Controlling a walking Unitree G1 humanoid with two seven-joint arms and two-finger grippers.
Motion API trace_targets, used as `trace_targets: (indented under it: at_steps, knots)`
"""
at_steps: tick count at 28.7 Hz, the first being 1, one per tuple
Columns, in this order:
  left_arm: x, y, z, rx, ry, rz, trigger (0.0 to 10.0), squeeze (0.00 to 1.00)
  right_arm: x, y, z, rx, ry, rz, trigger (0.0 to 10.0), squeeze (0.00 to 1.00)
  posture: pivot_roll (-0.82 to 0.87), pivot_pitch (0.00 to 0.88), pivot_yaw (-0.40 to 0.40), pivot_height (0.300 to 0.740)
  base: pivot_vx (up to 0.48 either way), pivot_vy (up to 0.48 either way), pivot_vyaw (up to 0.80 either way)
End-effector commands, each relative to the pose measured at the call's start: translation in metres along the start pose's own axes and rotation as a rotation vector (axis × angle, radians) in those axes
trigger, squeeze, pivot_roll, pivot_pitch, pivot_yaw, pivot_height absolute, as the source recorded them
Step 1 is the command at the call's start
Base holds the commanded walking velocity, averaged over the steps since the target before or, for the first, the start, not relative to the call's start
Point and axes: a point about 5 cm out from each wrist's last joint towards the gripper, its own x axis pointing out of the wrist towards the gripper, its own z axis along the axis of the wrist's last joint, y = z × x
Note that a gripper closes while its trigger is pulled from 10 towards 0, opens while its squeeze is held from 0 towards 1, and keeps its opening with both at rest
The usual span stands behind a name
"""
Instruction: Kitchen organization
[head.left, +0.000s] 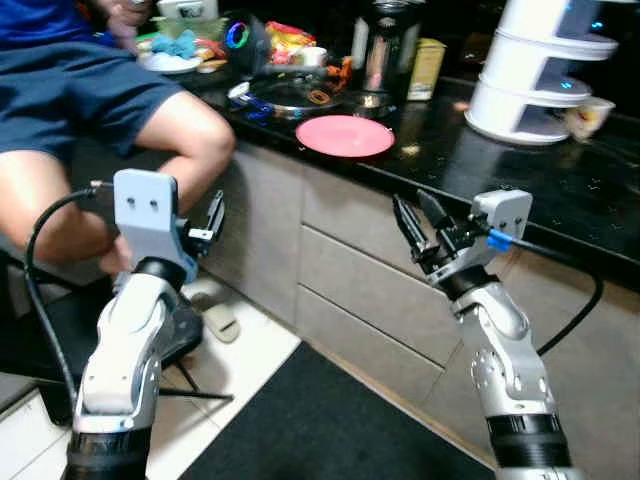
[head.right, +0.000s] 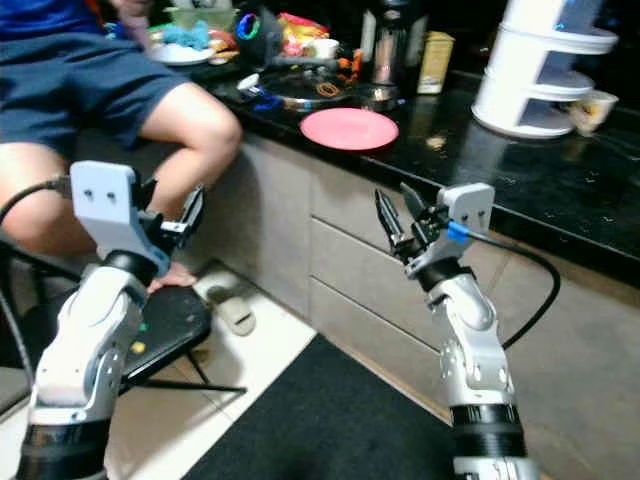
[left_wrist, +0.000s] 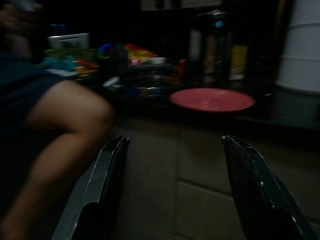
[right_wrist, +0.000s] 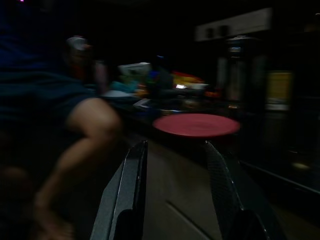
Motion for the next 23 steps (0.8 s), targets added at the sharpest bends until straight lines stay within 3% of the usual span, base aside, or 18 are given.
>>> trace_targets:
  at_steps: [1,23]
  knots:
    - [0.0008,-0.0013,-0.0014,-0.014,0.0,-0.003,10.0,0.0,-0.0005,-0.0009,0.0005,0.0,0.007,0.003,10.0,0.0,-0.08,0.0,-0.06,0.74,0.0,0.0,0.0]
    - [0.0023,0.0,-0.0018,-0.006,-0.004,0.017,10.0,0.0,0.0037,0.001,0.0007,0.002,0.008,0.016,10.0,0.0,-0.07,0.0,-0.067,0.74,0.0,0.0,0.0]
